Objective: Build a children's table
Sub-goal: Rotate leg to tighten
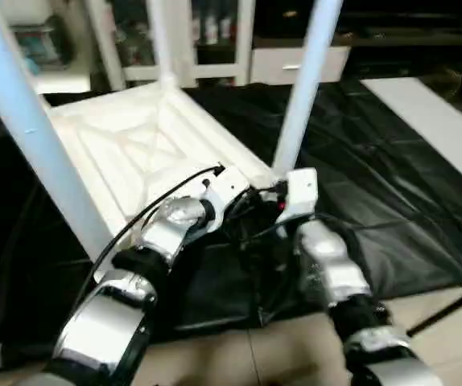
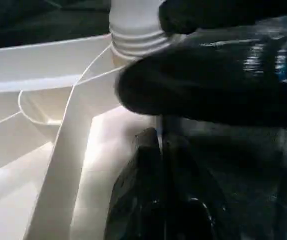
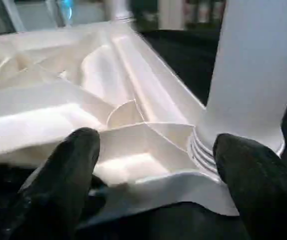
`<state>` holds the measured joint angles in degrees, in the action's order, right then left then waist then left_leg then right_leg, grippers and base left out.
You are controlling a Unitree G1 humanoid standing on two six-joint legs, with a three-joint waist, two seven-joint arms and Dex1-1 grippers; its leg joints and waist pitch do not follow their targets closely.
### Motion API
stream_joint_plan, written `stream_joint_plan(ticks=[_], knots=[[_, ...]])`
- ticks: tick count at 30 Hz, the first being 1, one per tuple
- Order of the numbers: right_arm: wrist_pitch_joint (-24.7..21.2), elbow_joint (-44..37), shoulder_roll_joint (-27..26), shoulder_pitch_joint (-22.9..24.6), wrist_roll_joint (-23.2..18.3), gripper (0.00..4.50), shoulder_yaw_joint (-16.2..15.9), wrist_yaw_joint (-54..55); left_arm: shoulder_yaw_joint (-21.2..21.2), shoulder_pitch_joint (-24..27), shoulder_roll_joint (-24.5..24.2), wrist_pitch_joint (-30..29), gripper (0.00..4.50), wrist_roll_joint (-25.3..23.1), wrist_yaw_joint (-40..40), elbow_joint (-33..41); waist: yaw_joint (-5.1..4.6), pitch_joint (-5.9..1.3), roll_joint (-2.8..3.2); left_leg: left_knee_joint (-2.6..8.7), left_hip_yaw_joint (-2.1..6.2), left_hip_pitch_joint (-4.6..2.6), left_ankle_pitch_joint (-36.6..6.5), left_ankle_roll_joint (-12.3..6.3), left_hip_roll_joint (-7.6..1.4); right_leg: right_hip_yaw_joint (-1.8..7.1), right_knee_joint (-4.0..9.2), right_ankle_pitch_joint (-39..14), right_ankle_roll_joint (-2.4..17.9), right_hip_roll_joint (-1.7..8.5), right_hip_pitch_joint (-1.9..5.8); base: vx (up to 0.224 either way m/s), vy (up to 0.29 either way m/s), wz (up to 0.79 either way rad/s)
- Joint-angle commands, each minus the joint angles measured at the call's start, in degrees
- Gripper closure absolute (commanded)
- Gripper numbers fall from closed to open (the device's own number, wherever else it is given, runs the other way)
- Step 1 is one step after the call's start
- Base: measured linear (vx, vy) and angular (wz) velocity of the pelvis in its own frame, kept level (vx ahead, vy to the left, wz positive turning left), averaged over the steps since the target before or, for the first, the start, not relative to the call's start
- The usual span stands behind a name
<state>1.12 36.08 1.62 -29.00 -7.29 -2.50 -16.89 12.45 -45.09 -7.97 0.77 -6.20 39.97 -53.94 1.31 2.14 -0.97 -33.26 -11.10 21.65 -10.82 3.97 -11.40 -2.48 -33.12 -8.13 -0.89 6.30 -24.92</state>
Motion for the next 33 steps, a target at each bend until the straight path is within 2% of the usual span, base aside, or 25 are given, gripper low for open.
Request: stream_joint_plan(ticks=[1, 2, 4, 5, 6, 7, 8, 9, 10, 11, 13, 14, 16, 17, 18, 22, 25, 27, 28, 30, 31, 32, 33], knots=[[-2.8, -5.7, 5.3, 1.2, -0.7, 0.57, 0.1, -5.2, 3.3, 3.1, -2.5, 4.3, 4.5, 1.2, 13.6, 2.5, 0.47, -3.8, -0.32, 3.79, 0.22, -0.33, -9.6, -5.41, -0.94, 1.0, 2.64, -6.0, 13.5, 1.04, 3.82, 0.0, 0.0, 0.0], [-3.9, -8.7, 8.3, 2.9, -0.2, 0.57, -0.2, -8.9, 4.7, 4.5, -4.4, 4.6, 4.5, 1.2, 18.8, 3.8, 0.79, -3.99, -0.08, 3.37, 0.0, -0.67, -6.5, -7.14, -1.15, 1.01, 1.97, -0.6, 14.8, 0.91, 3.6, 0.0, 0.0, 0.0], [-6.3, -11.4, 11.3, 4.6, -0.2, 0.57, -0.4, -12.5, 6.3, 5.6, -6.4, 4.5, 4.5, 1.0, 23.6, 5.0, 1.04, -4.05, -0.12, 3.11, -0.24, -0.85, -5.2, -8.07, -1.18, 1.05, 1.62, 2.3, 16.2, 0.86, 3.61, 0.0, 0.0, 0.0], [-6.3, -11.4, 11.3, 4.6, -0.2, 0.57, -0.4, -12.5, 6.3, 5.6, -6.4, 4.5, 4.5, 1.0, 23.6, 5.0, 1.15, -3.96, 0.04, 3.18, -0.19, -0.87, -5.2, -8.06, -1.34, 1.04, 1.54, 2.4, 16.7, 0.95, 3.59, 0.0, 0.0, 0.0], [-7.4, -14.7, 15.7, 6.9, -0.3, 0.57, -2.2, -18.6, 7.8, 6.7, -8.2, 4.1, 4.5, 0.8, 27.7, 6.3, 1.09, -3.87, 0.17, 3.23, -0.24, -0.96, -5.8, -7.88, -1.38, 1.04, 1.61, 1.8, 16.8, 0.89, 3.52, 0.0, 0.0, 0.0], [-7.6, -15.2, 16.2, 7.2, -0.4, 0.57, -2.4, -19.3, 7.9, 6.8, -8.3, 4.0, 4.5, 0.8, 28.0, 6.4, 1.31, -3.79, 0.06, 3.29, -0.14, -1.0, -6.3, -7.49, -1.49, 1.0, 1.69, 1.2, 16.7, 0.9, 3.72, 0.0, 0.0, 0.0], [-8.8, -18.0, 19.5, 9.0, -0.9, 0.57, -4.0, -23.9, 8.3, 7.2, -9.1, 3.1, 4.5, 0.7, 29.7, 7.0, 1.42, -3.53, -0.05, 3.41, -0.31, -1.14, -8.9, -6.4, -1.55, 1.16, 1.93, -1.4, 16.5, 0.95, 3.64, 0.0, 0.0, 0.0], [-8.8, -18.0, 19.5, 9.0, -0.9, 0.57, -4.0, -23.9, 8.3, 7.2, -9.1, 3.1, 4.5, 0.7, 29.7, 7.0, 1.55, -3.45, -0.16, 3.48, -0.34, -1.23, -9.9, -6.11, -1.66, 1.22, 2.07, -2.5, 16.4, 1.01, 3.62, 0.0, 0.0, 0.0], [-10.5, -21.6, 23.2, 11.3, -2.7, 0.57, -5.0, -29.4, 8.8, 7.5, -10.1, 2.8, 4.5, 1.1, 32.2, 7.7, 1.54, -3.35, -0.25, 3.57, -0.37, -1.12, -11.6, -5.5, -1.54, 1.3, 2.31, -5.0, 15.8, 1.05, 3.61, 0.0, 0.0, 0.0], [-10.6, -21.6, 23.2, 11.3, -2.7, 0.57, -5.0, -29.4, 8.8, 7.5, -10.1, 2.8, 4.5, 1.1, 32.3, 7.7, 1.85, -3.32, -0.24, 3.64, -0.3, -1.28, -12.4, -5.16, -1.69, 1.34, 2.48, -6.4, 15.4, 1.2, 3.62, 0.0, 0.0, 0.0], [-11.4, -24.3, 25.9, 12.6, -3.8, 0.57, -5.7, -32.9, 9.2, 7.4, -10.7, 3.2, 4.5, 0.8, 33.2, 7.6, 2.1, -3.02, -0.39, 4.01, -0.26, -1.33, -16.2, -3.57, -1.72, 1.4, 3.11, -12.4, 13.6, 1.24, 3.28, 0.0, 0.0, 0.0], [-11.7, -25.6, 27.1, 13.1, -4.0, 0.57, -6.1, -34.2, 9.4, 7.5, -11.0, 2.9, 4.5, 0.8, 33.9, 7.9, 2.27, -2.76, -0.45, 4.13, -0.35, -1.74, -18.7, -2.59, -1.82, 1.5, 3.55, -15.8, 12.6, 1.23, 2.8, 0.0, 0.0, 0.0], [-12.9, -27.8, 29.0, 13.8, -4.2, 0.57, -6.3, -36.3, 9.9, 7.6, -11.6, 2.6, 4.5, 1.0, 35.7, 8.7, 2.18, -2.21, -0.44, 4.6, -0.06, -1.8, -22.7, -1.01, -1.78, 1.46, 4.21, -22.6, 10.7, 1.34, 2.66, 0.0, 0.0, 0.0], [-13.3, -28.7, 29.9, 14.1, -4.0, 0.57, -6.2, -37.1, 9.9, 7.7, -11.8, 2.2, 4.5, 1.3, 36.3, 9.0, 2.07, -2.32, -0.63, 4.77, 0.26, -1.9, -24.1, -0.06, -1.77, 1.44, 4.44, -25.6, 9.4, 1.49, 2.81, 0.0, 0.0, 0.0], [-13.3, -28.7, 29.9, 14.1, -4.0, 0.57, -6.2, -37.1, 9.9, 7.7, -11.8, 2.2, 4.5, 1.3, 36.3, 9.0, 2.19, -2.45, -0.59, 4.71, 0.27, -2.12, -24.2, 0.19, -1.85, 1.51, 4.52, -25.8, 9.2, 1.61, 2.68, 0.0, 0.0, 0.0], [-16.1, -33.0, 34.4, 15.6, -7.2, 0.57, -4.4, -41.5, 10.1, 7.9, -12.6, 2.2, 4.5, 0.8, 36.6, 9.8, 2.6, -2.57, -0.59, 4.6, 0.12, -2.2, -22.9, -0.51, -2.01, 1.71, 4.21, -22.2, 9.7, 1.49, 2.53, 0.0, 0.0, 0.0], [-15.9, -32.7, 35.7, 15.8, -7.8, 0.57, -3.2, -41.9, 10.3, 8.1, -13.0, 2.5, 4.5, 0.7, 37.4, 10.0, 2.82, -2.83, -0.6, 4.53, 0.15, -1.69, -20.0, -0.54, -1.93, 1.62, 3.74, -18.8, 10.5, 1.55, 3.04, 0.0, 0.0, 0.0], [-15.9, -31.8, 34.9, 15.4, -8.1, 0.57, -2.8, -41.0, 10.4, 8.5, -12.9, 2.4, 4.5, 1.1, 38.5, 11.1, 2.97, -2.93, -0.67, 4.43, 0.07, -1.59, -18.5, -0.75, -1.86, 1.6, 3.53, -17.2, 10.9, 1.59, 3.18, 0.0, 0.0, 0.0], [-15.8, -31.1, 34.0, 15.0, -8.2, 0.57, -3.3, -41.0, 10.6, 8.9, -12.7, 2.0, 4.5, 1.4, 39.4, 12.4, 3.0, -3.02, -0.45, 4.35, 0.03, -1.62, -17.6, -0.88, -1.86, 1.59, 3.38, -15.9, 11.3, 1.59, 3.21, 0.0, 0.0, 0.0], [-15.4, -30.4, 33.5, 14.7, -7.5, 0.57, -4.5, -41.5, 11.1, 9.3, -12.6, 1.5, 4.5, 1.6, 40.3, 13.4, 3.04, -3.2, -0.53, 4.14, -0.06, -1.56, -15.9, -1.23, -1.81, 1.51, 3.03, -13.2, 12.2, 1.46, 3.34, 0.0, 0.0, 0.0], [-15.3, -30.2, 33.3, 14.6, -7.3, 0.57, -4.9, -41.7, 11.3, 9.5, -12.6, 1.3, 4.5, 1.6, 40.6, 13.7, 3.11, -3.25, -0.36, 4.11, -0.08, -1.65, -15.2, -1.35, -1.83, 1.5, 2.9, -12.1, 12.6, 1.44, 3.34, 0.0, 0.0, 0.0], [-14.9, -28.4, 31.9, 13.5, -6.7, 0.57, -5.9, -41.3, 12.1, 9.7, -12.4, 1.3, 4.5, 1.2, 40.9, 14.5, 3.27, -3.39, -0.31, 3.86, -0.28, -1.82, -13.0, -1.98, -1.8, 1.48, 2.49, -8.2, 13.8, 1.27, 3.37, 0.0, 0.0, 0.0], [-14.5, -27.2, 31.2, 12.6, -6.1, 0.57, -6.2, -40.8, 12.4, 9.7, -12.3, 1.5, 4.5, 1.0, 41.0, 14.7, 3.28, -3.4, -0.28, 3.8, -0.33, -1.72, -12.3, -2.22, -1.71, 1.4, 2.33, -7.2, 14.4, 1.25, 3.43, 0.0, 0.0, 0.0]])
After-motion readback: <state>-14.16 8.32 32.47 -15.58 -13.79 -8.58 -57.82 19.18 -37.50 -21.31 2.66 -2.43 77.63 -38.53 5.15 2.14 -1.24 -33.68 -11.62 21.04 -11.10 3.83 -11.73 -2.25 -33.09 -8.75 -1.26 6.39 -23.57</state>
